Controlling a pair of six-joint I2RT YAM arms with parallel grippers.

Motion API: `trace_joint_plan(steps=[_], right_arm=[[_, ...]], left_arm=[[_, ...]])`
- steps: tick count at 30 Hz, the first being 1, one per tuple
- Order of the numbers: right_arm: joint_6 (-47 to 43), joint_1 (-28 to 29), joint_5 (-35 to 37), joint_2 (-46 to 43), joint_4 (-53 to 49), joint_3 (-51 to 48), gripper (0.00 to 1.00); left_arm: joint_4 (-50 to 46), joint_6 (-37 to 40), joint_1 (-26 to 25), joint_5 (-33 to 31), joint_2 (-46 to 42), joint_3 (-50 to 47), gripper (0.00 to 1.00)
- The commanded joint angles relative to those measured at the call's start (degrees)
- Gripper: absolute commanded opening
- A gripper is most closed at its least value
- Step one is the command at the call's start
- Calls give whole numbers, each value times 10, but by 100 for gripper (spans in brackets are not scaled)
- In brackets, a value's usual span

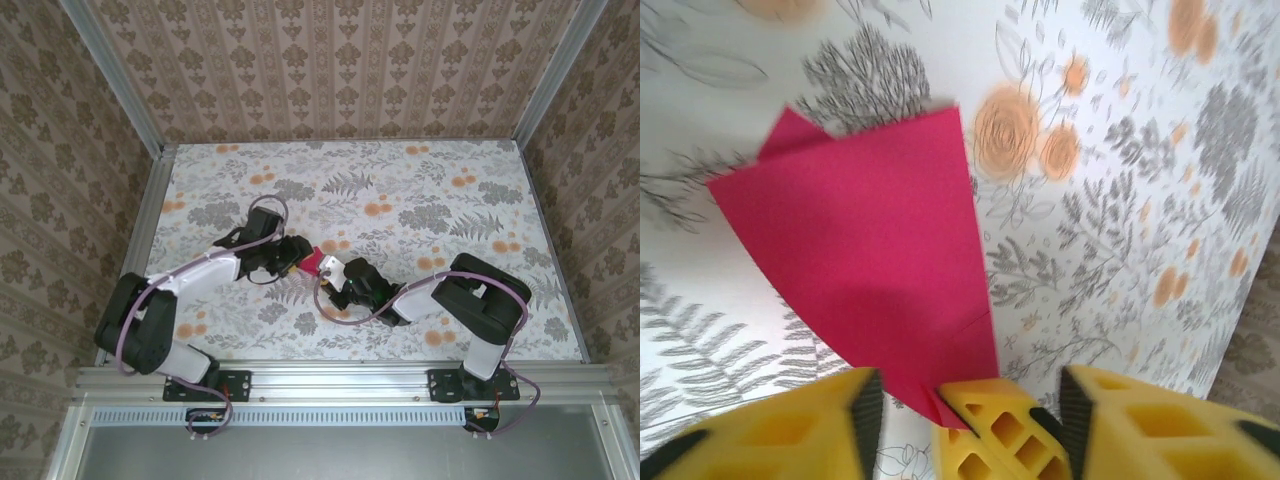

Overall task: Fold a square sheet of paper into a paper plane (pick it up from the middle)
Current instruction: Fold the wing for the fifth time at the center of the table.

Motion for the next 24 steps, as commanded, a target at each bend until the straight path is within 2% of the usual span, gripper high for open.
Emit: trace_joint_plan(steps=[1, 6, 13, 19, 24], right_arm=[[71, -10, -71, -9, 8, 16, 4], [161, -29, -136, -9, 17, 28, 3], [279, -58, -196, 15, 33, 43, 0], [361, -88, -246, 37, 43, 51, 0], [396, -93, -253, 44, 36, 52, 0]], left_arm=[[-40, 13, 17, -38, -47, -27, 62], [-42, 24, 23, -64, -92, -55, 72], [-9, 30, 23, -60, -112, -90, 73], [28, 53, 11, -52, -114, -100, 64], [51, 66, 0, -49, -109, -102, 54]])
